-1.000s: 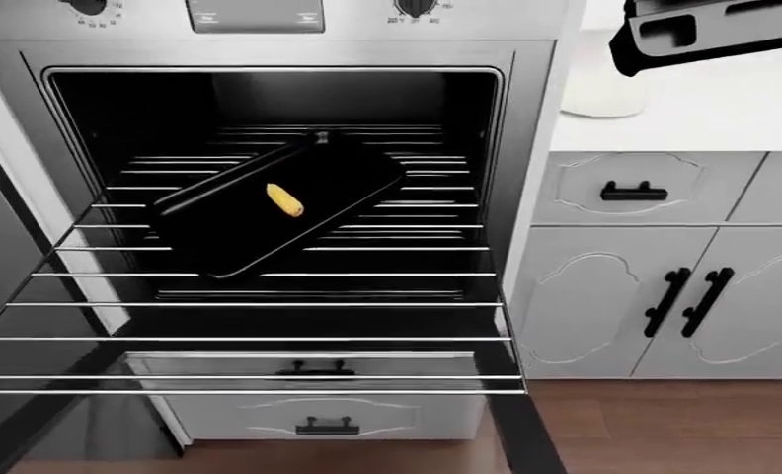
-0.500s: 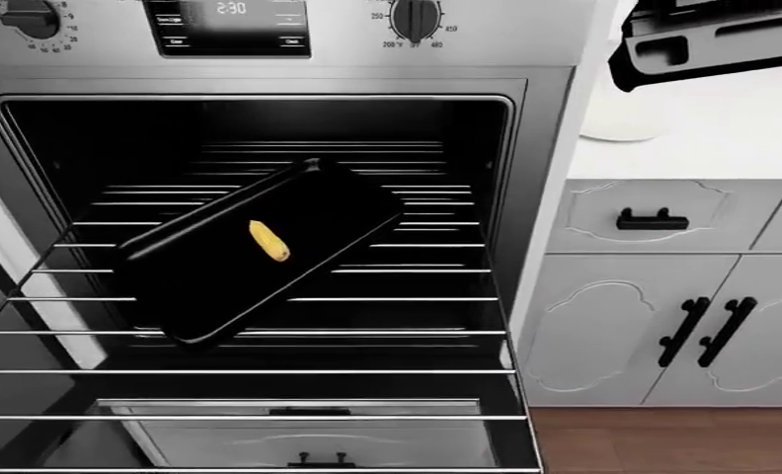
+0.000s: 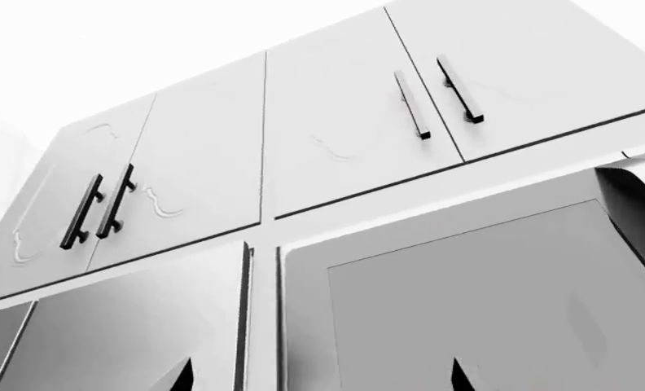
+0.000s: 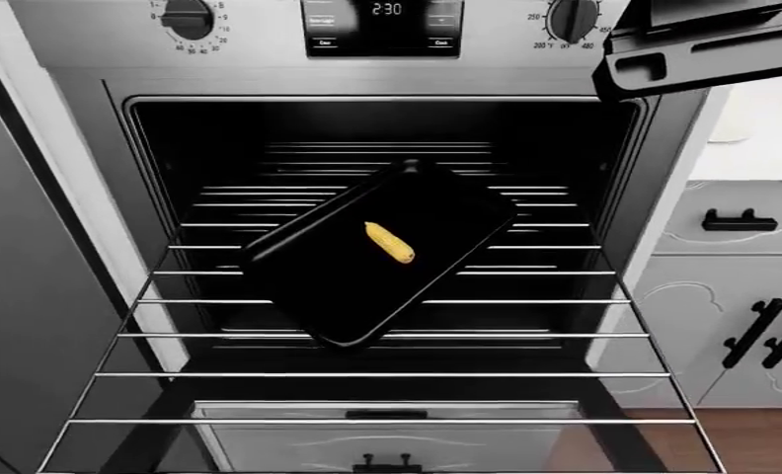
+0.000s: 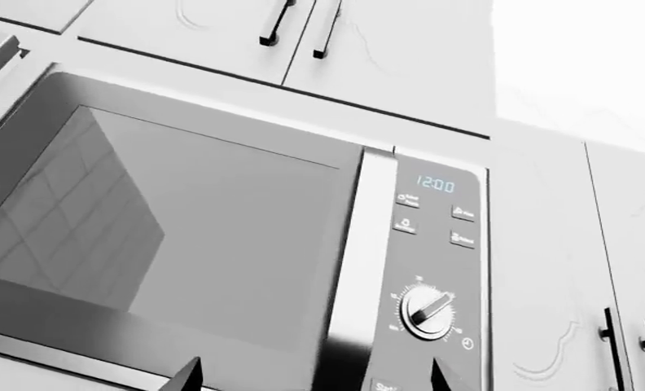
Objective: Pick the corn from the top rack in the oven and place it on the plate on the counter.
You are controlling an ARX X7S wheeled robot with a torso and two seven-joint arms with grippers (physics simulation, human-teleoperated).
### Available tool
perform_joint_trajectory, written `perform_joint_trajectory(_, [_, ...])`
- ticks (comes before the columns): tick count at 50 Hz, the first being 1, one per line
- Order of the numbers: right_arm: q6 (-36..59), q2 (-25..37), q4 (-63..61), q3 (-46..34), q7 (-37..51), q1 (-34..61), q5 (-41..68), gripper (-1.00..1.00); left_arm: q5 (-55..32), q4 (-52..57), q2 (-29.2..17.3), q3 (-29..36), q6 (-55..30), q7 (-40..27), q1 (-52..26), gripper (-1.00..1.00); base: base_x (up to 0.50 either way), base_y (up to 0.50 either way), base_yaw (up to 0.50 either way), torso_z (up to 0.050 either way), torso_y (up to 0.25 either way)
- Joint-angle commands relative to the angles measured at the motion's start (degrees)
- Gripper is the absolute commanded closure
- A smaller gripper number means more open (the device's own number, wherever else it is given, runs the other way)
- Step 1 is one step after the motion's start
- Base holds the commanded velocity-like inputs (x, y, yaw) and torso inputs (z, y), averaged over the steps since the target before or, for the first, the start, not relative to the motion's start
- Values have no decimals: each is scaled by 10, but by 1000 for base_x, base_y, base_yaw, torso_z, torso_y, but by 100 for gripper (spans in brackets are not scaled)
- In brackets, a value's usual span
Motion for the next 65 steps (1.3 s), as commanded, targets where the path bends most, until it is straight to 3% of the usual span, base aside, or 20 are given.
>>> perform_joint_trajectory(1, [-12,4,0,5,1,-11,-3,-100,-13,1,11,1,-28,-5,-4,-100,0,0,0,0,0])
perform_joint_trajectory(7, [-16,4,3,2,-2,-20,-7,-100,-13,3,20,1,-46,-10,-10,-100,0,0,0,0,0])
perform_joint_trajectory(41, [-13,1,3,-5,-5,-22,0,-100,-8,8,15,-3,-33,-13,0,-100,0,0,0,0,-201])
perform_joint_trajectory(57, [9,-14,82,-56,-43,-48,208,-100,11,12,4,22,14,-15,15,-100,0,0,0,0,0])
perform_joint_trajectory(65, [-16,-6,132,-63,-125,-102,175,-100,12,12,4,55,28,-18,-10,-100,0,0,0,0,0])
